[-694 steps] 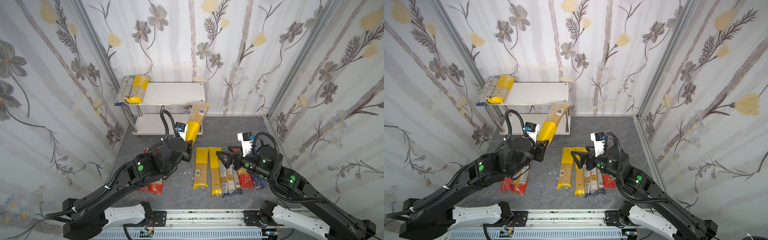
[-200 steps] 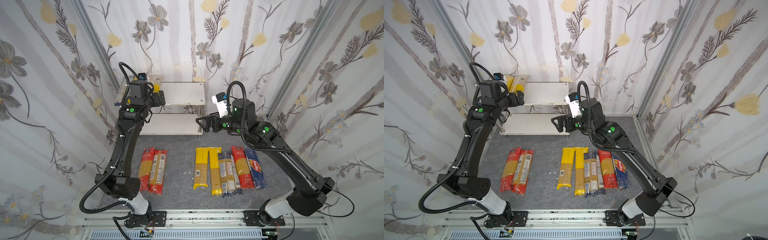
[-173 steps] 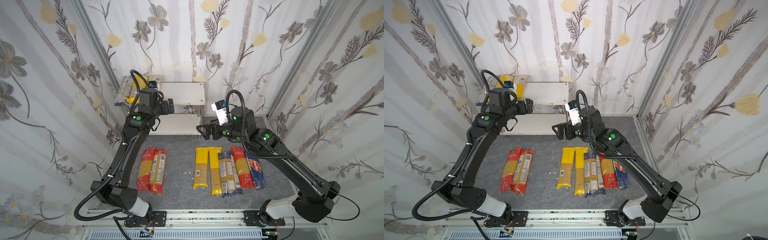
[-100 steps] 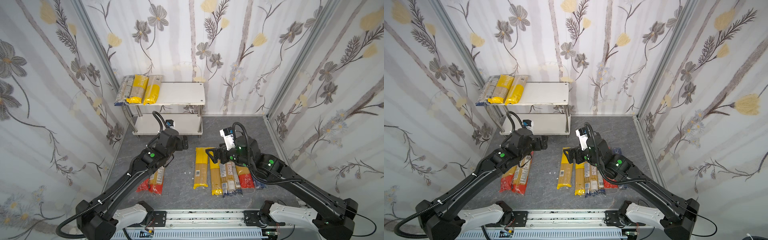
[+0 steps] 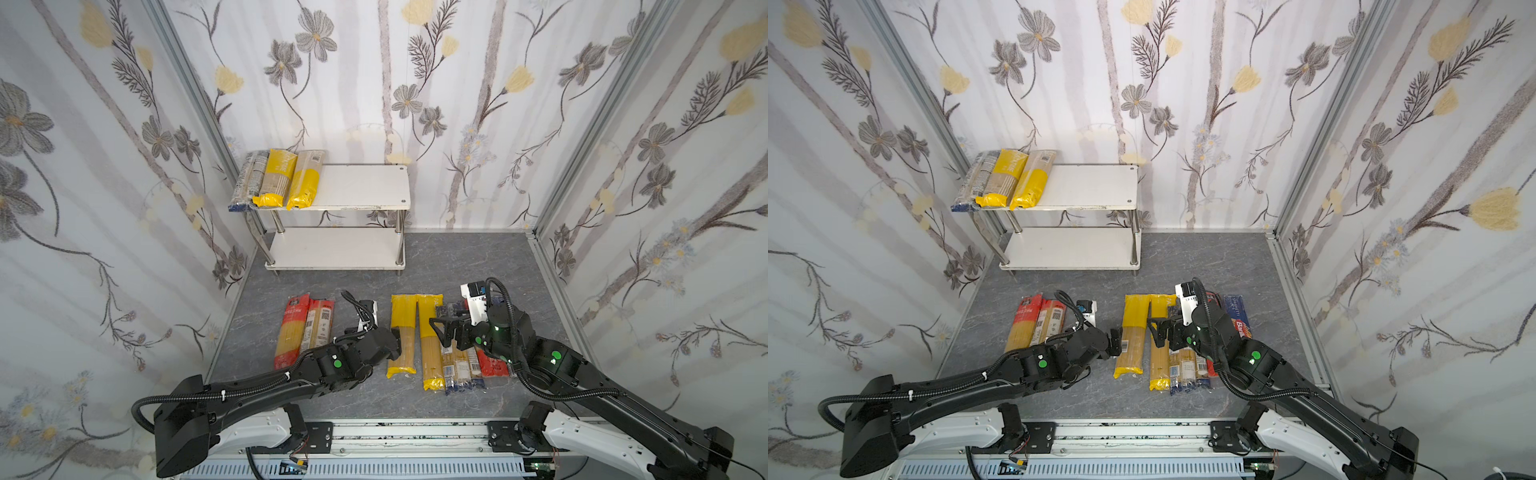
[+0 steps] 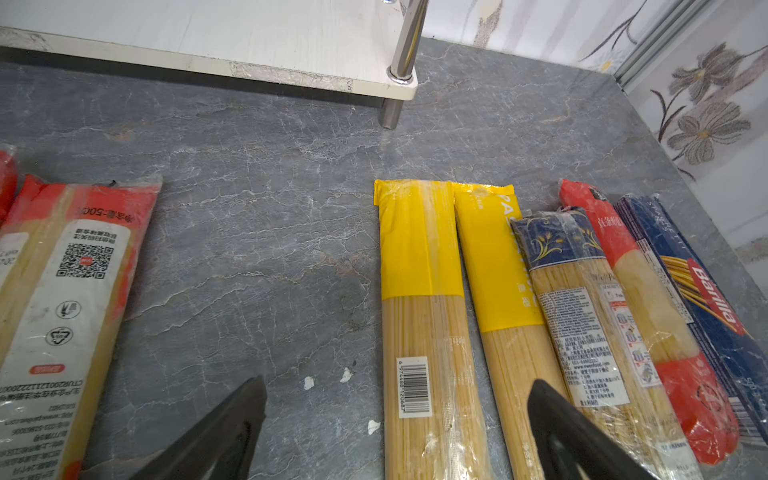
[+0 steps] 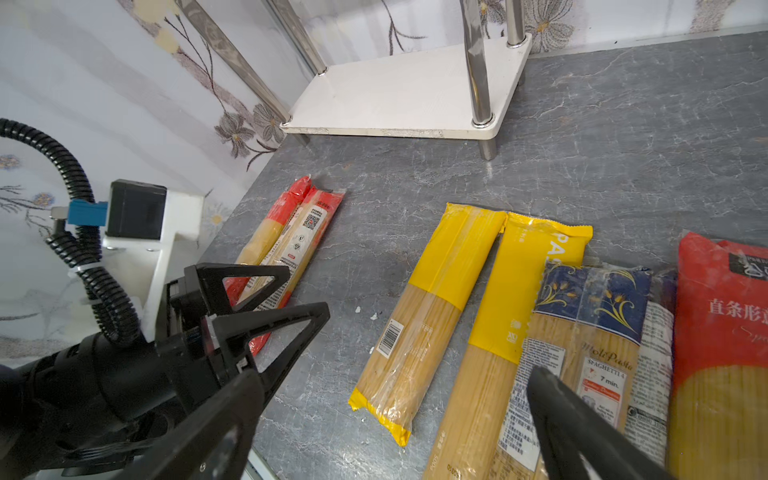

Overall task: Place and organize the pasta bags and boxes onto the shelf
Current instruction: 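Lower the left gripper onto the yellow-topped barcode pack while the right gripper descends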

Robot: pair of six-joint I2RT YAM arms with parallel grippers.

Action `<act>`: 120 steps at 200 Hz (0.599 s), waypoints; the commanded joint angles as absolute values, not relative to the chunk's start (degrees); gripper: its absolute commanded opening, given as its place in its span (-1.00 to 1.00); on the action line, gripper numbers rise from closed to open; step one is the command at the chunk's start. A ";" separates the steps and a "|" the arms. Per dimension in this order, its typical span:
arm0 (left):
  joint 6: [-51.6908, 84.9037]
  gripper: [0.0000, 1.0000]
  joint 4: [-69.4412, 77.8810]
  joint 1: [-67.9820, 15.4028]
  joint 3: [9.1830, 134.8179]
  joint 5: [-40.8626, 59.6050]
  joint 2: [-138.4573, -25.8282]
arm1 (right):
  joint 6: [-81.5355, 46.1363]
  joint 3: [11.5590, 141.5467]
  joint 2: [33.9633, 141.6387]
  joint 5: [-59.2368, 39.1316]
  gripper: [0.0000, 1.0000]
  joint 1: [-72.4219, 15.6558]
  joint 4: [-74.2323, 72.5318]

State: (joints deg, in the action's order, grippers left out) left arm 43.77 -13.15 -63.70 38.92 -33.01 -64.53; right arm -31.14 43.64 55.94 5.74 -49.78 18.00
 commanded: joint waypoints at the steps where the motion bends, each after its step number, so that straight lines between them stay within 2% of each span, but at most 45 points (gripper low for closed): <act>1: 47.58 1.00 -10.16 -64.88 37.69 -35.82 -65.24 | -33.79 40.37 53.90 7.66 0.99 -49.92 17.44; 120: 58.38 1.00 -5.01 -71.88 33.23 -38.78 -74.20 | -35.60 37.82 48.16 10.94 0.99 -49.92 21.18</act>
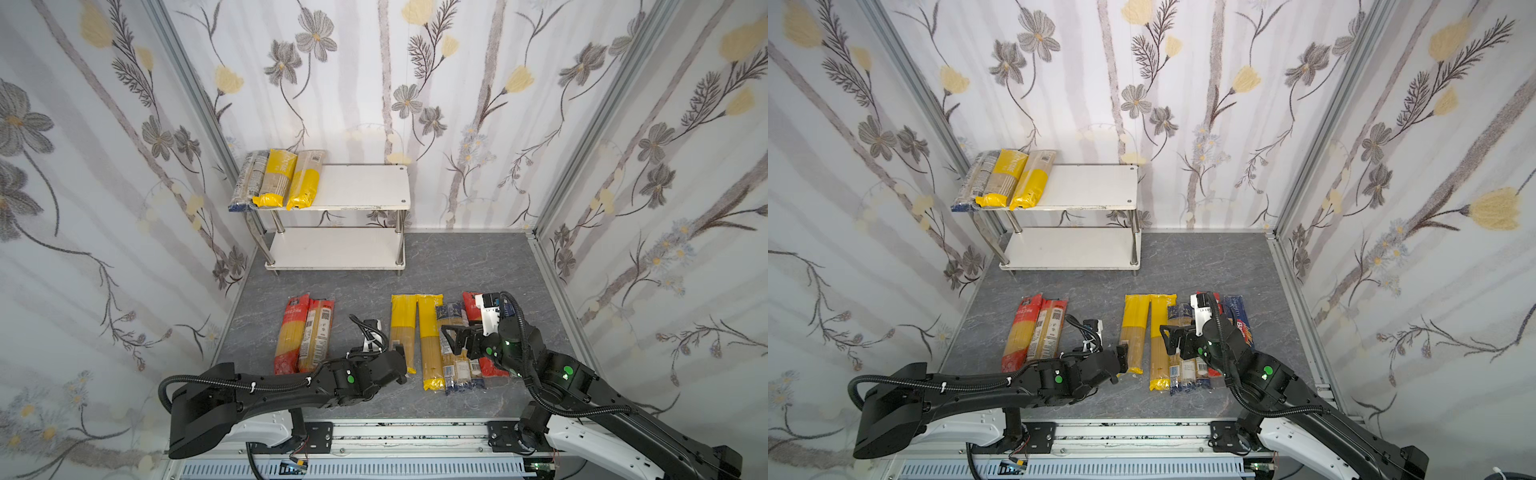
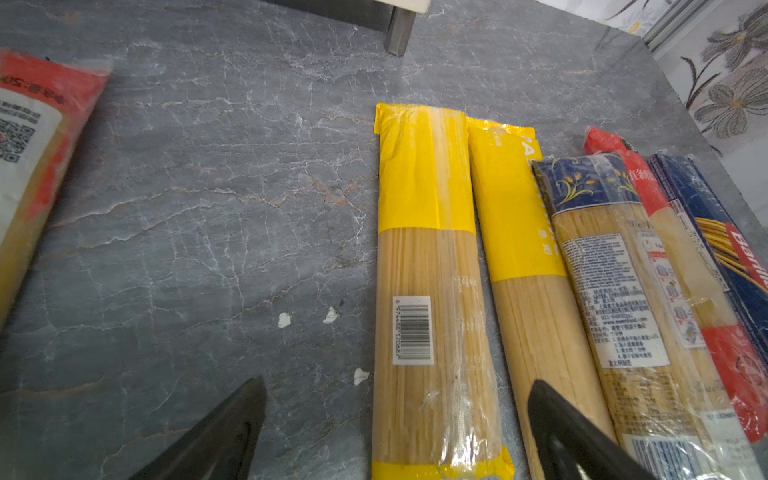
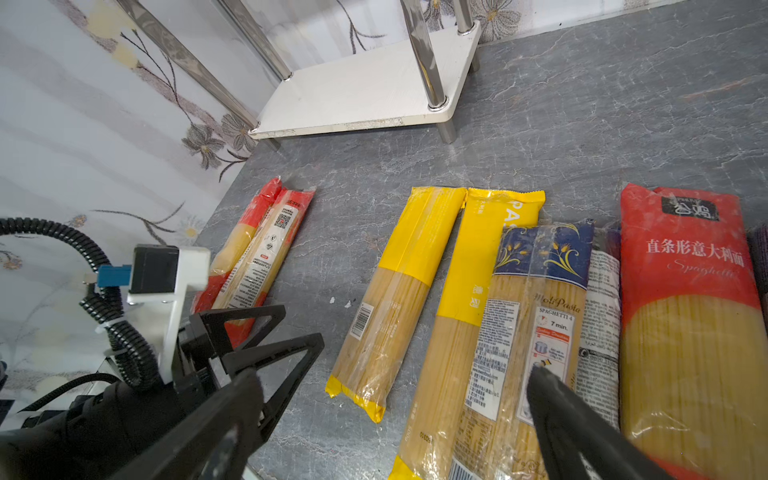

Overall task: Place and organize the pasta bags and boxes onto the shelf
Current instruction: 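Lower the left gripper onto the yellow-topped barcode pack while the right gripper descends, then close the left gripper on the yellow-topped pack and lift it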

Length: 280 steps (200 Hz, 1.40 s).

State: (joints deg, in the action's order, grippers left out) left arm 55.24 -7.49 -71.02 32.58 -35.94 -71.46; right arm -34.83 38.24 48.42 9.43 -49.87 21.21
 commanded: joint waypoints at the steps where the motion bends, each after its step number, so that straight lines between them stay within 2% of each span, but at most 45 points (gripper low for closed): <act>1: 58.37 1.00 -5.05 -71.93 33.31 -38.86 -74.41 | -35.64 37.81 48.16 10.96 0.99 -49.92 21.18; 76: 57.90 1.00 -4.66 -72.36 41.89 -37.71 -87.44 | -33.65 39.16 46.23 11.32 0.99 -49.58 22.50; 126: 60.04 1.00 -4.48 -73.81 45.38 -35.76 -98.57 | -31.98 39.88 49.01 10.69 0.99 -48.26 20.83; 177: 62.21 1.00 -4.42 -74.75 44.76 -37.53 -99.36 | -29.98 40.81 48.62 8.44 0.99 -45.20 21.79; 280: 59.60 1.00 -4.40 -74.48 44.78 -35.78 -101.80 | -33.17 38.46 44.74 8.53 0.99 -44.82 20.90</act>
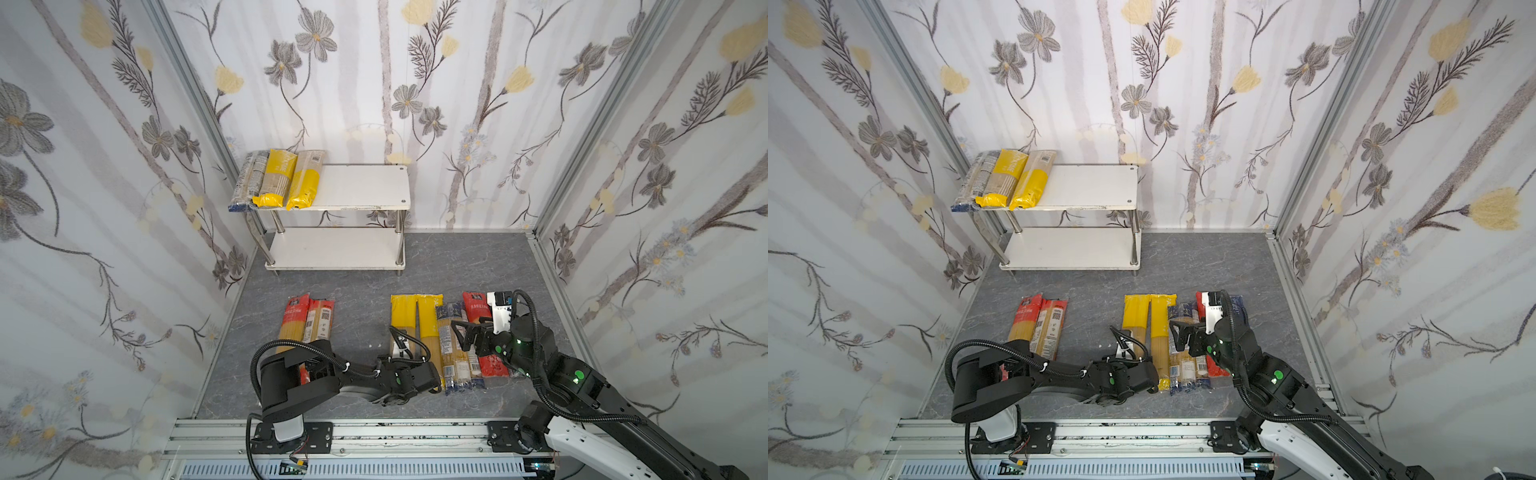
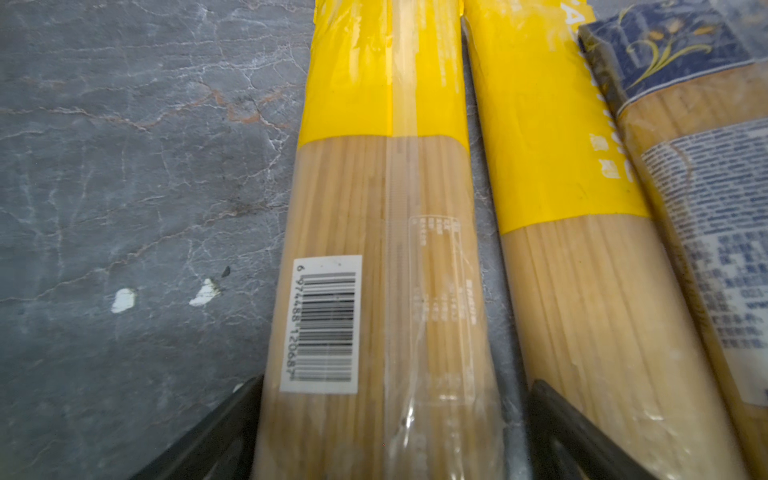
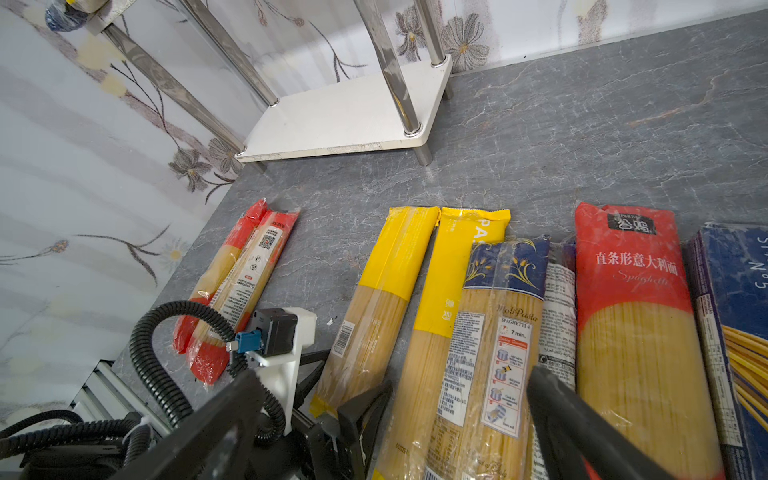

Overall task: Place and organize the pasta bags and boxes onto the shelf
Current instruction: 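Close the left gripper on the yellow-topped pack and lift it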

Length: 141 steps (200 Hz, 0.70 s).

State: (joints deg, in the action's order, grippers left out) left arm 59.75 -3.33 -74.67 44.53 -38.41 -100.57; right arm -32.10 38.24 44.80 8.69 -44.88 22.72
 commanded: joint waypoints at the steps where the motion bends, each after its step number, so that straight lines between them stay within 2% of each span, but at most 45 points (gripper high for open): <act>1: 59.60 1.00 -4.39 -74.50 44.84 -35.73 -101.83 | -33.15 38.48 44.74 8.53 0.99 -44.82 20.91; 37: 59.46 0.89 -4.31 -74.46 45.60 -34.12 -104.22 | -33.22 38.94 45.25 8.44 0.99 -44.82 20.87; 67: 60.64 0.68 -4.14 -74.52 44.45 -33.27 -104.91 | -33.22 38.94 45.53 7.81 0.99 -44.82 20.65; 89: 60.89 0.25 -4.06 -74.52 43.65 -32.49 -105.03 | -33.23 38.64 45.35 8.54 0.99 -44.82 20.57; 102: 60.91 0.07 -4.09 -74.51 43.27 -31.92 -104.83 | -33.44 38.58 45.43 8.83 0.99 -44.78 20.50; 120: 60.90 -0.29 -4.04 -74.46 42.58 -31.65 -104.35 | -33.27 38.83 45.86 8.41 0.99 -44.75 20.26; 141: 61.14 -0.62 -4.13 -74.37 41.45 -31.84 -103.02 | -33.08 38.85 46.23 8.11 0.99 -44.79 19.74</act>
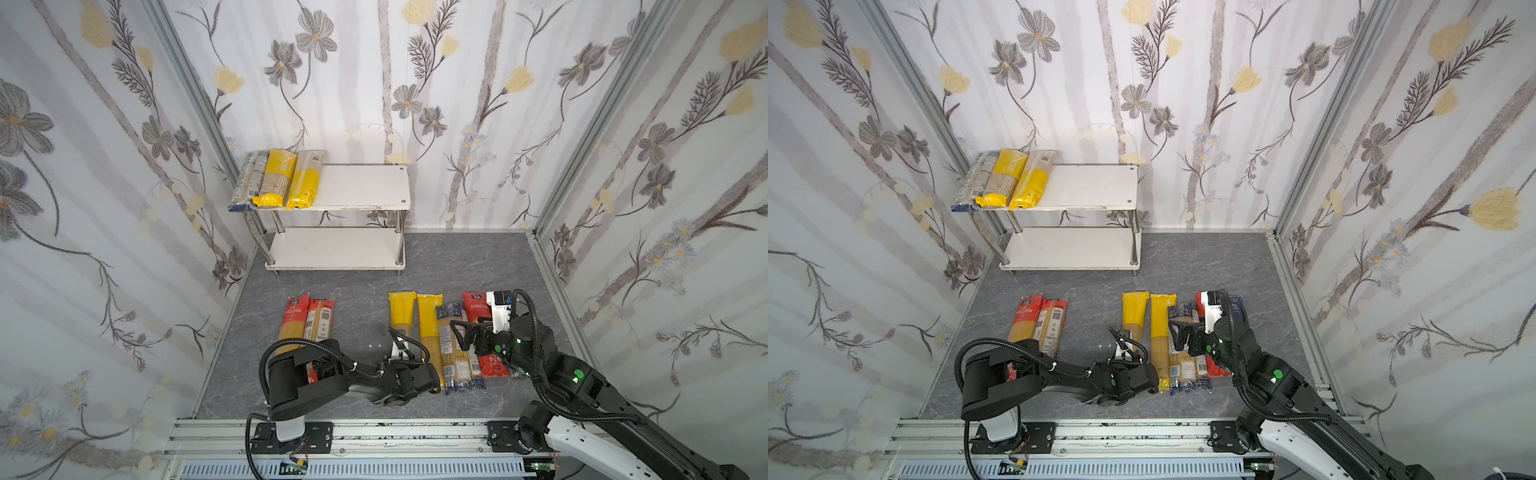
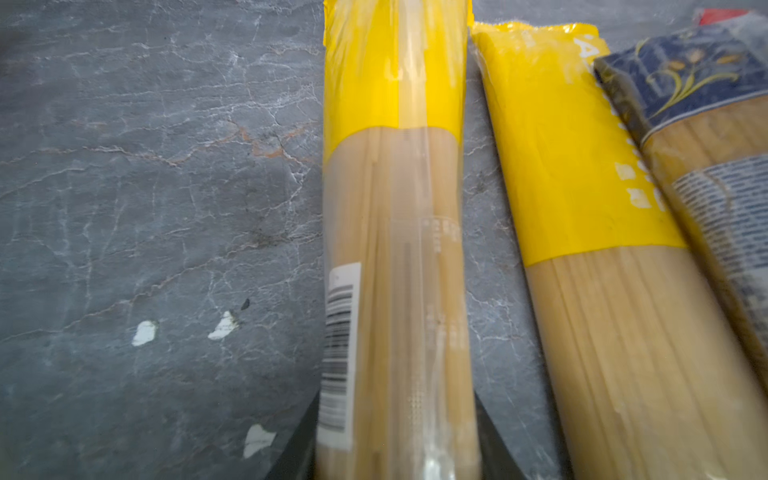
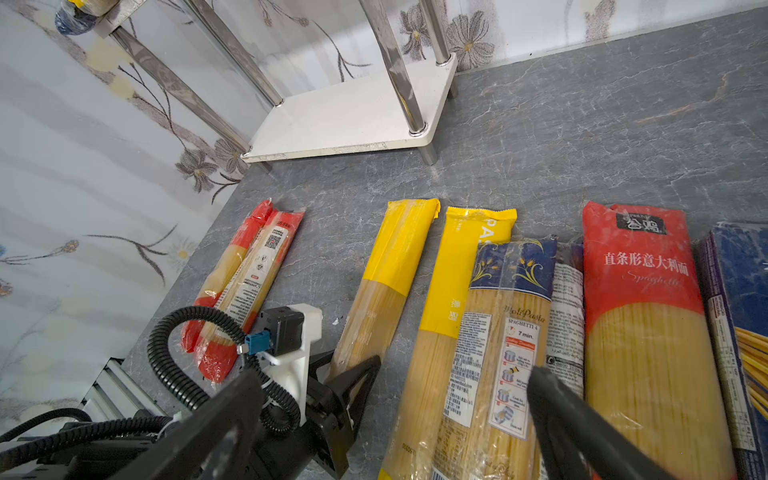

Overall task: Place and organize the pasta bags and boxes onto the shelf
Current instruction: 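Close the left gripper on the yellow-topped pack and lift it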

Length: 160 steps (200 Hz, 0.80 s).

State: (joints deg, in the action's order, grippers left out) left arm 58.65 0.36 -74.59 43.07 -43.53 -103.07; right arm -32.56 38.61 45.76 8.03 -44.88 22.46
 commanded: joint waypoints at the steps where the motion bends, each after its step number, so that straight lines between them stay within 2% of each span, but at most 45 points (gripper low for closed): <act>1: 61.20 -0.64 -4.13 -74.36 41.42 -31.78 -102.88 | -33.06 38.89 46.23 8.05 0.99 -44.77 19.71; 24: 61.25 -1.00 -4.22 -74.37 39.57 -31.63 -100.02 | -33.13 38.77 46.56 7.00 0.99 -44.74 18.60; 71: 56.84 -1.00 -4.64 -74.41 36.49 -33.13 -92.48 | -32.87 39.31 48.58 5.33 0.99 -44.74 16.67; 160: 47.90 -1.00 -9.59 -73.81 32.50 -31.63 -67.79 | -32.70 40.28 51.40 2.21 0.99 -44.74 13.45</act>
